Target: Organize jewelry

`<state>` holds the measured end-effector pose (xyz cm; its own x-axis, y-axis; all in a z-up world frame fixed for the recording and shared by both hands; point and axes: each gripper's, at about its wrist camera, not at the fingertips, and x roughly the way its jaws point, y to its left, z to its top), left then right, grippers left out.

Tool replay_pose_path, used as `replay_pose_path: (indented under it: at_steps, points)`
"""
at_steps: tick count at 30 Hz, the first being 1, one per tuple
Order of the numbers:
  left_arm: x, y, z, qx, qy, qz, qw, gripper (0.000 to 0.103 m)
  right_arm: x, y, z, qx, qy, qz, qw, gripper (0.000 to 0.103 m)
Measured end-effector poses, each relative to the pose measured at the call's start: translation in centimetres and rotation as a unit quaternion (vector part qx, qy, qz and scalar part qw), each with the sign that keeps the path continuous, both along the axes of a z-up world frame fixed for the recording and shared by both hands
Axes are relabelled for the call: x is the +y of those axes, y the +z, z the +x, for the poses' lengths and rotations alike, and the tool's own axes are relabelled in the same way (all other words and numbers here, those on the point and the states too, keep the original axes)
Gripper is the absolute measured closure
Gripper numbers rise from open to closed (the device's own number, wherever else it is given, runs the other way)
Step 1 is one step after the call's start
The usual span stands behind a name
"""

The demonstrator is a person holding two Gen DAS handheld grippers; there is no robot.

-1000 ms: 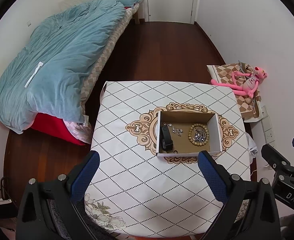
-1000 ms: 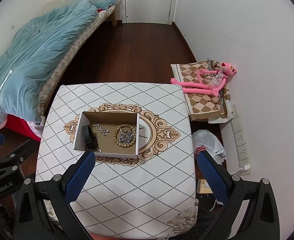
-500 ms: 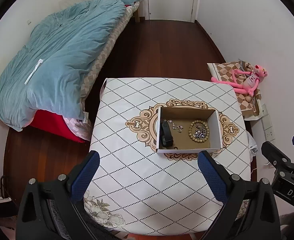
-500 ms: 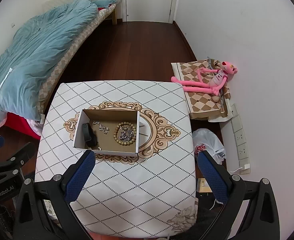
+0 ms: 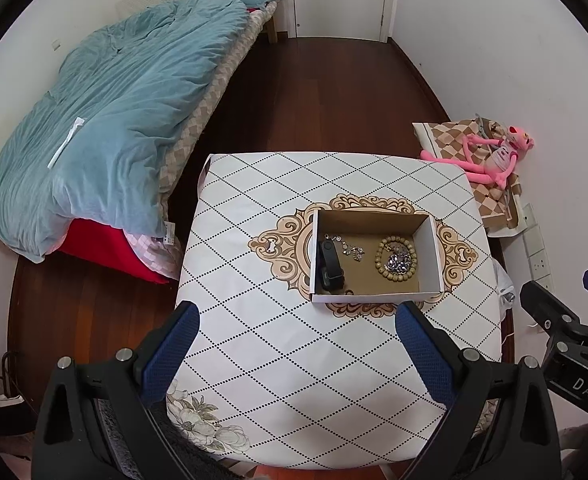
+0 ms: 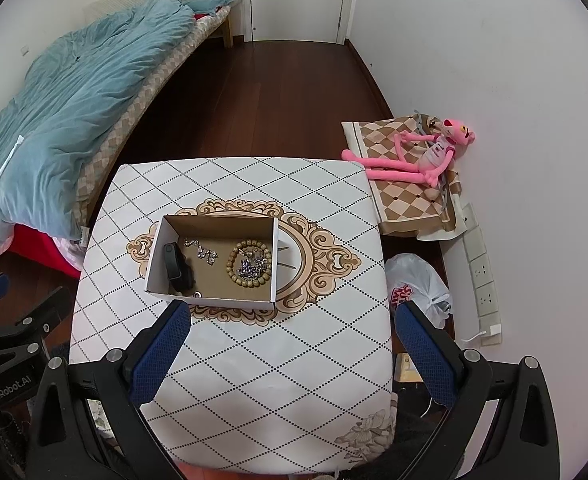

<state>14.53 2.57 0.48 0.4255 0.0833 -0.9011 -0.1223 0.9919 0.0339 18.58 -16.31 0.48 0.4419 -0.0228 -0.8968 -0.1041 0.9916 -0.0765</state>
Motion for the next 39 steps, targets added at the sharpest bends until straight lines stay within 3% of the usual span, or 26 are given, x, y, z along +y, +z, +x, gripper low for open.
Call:
replay_pose_path:
  at_steps: [39]
  points:
    - [-0.22,0.64,-0.21,-0.014,0.001,0.009,0.9999,0.003,-0.25,0.09,-0.13,-0.001,-0.002,-0.002,1.000,0.000]
